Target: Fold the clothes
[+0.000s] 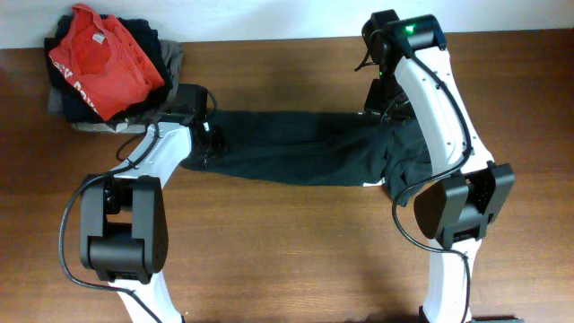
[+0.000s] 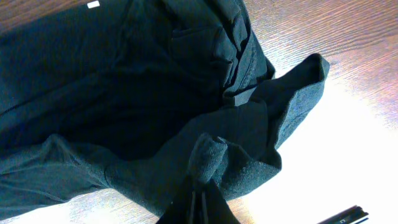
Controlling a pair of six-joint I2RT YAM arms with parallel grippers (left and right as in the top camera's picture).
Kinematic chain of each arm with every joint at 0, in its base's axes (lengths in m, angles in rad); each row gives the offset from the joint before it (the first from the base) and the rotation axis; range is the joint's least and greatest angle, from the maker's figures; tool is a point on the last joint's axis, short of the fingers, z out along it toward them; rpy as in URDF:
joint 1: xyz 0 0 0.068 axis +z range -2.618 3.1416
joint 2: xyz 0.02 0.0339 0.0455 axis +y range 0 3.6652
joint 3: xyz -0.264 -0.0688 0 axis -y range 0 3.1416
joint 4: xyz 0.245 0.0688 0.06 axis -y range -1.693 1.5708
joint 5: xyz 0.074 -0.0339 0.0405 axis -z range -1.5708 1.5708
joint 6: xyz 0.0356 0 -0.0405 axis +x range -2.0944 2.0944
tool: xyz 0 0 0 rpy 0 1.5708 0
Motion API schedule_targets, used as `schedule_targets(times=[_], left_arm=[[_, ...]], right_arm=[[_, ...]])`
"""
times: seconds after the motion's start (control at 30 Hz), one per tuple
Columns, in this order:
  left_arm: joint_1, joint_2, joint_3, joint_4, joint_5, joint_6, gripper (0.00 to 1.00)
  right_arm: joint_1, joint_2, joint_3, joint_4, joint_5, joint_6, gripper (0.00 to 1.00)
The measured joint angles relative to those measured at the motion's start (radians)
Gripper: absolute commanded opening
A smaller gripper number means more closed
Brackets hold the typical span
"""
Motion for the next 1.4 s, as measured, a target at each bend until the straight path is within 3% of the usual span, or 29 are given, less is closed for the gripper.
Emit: schedule_targets(times=[0.23, 0.47, 0.93, 1.4], left_arm=[[0.0, 0.0, 0.015, -0.019, 0.0, -0.002, 0.18], [0.0, -0.001, 0.053, -0.085, -0.037, -0.002, 0.01], [0.0, -0.043, 0.059, -0.175, -0.087, -0.001, 0.01], [0.0, -0.42, 0.073, -0.314, -0.185, -0.001, 0.04]], right_arm=[[0.0, 0.0, 0.0, 0.0, 0.0, 0.0, 0.04], [0.0, 0.0, 0.0, 0.0, 0.0, 0.0, 0.04], [0.0, -0.018, -0.001, 0.0, 0.0, 0.0, 0.04], [0.021, -0.268, -0.048, 0.002, -0.023, -0.06, 0.04]])
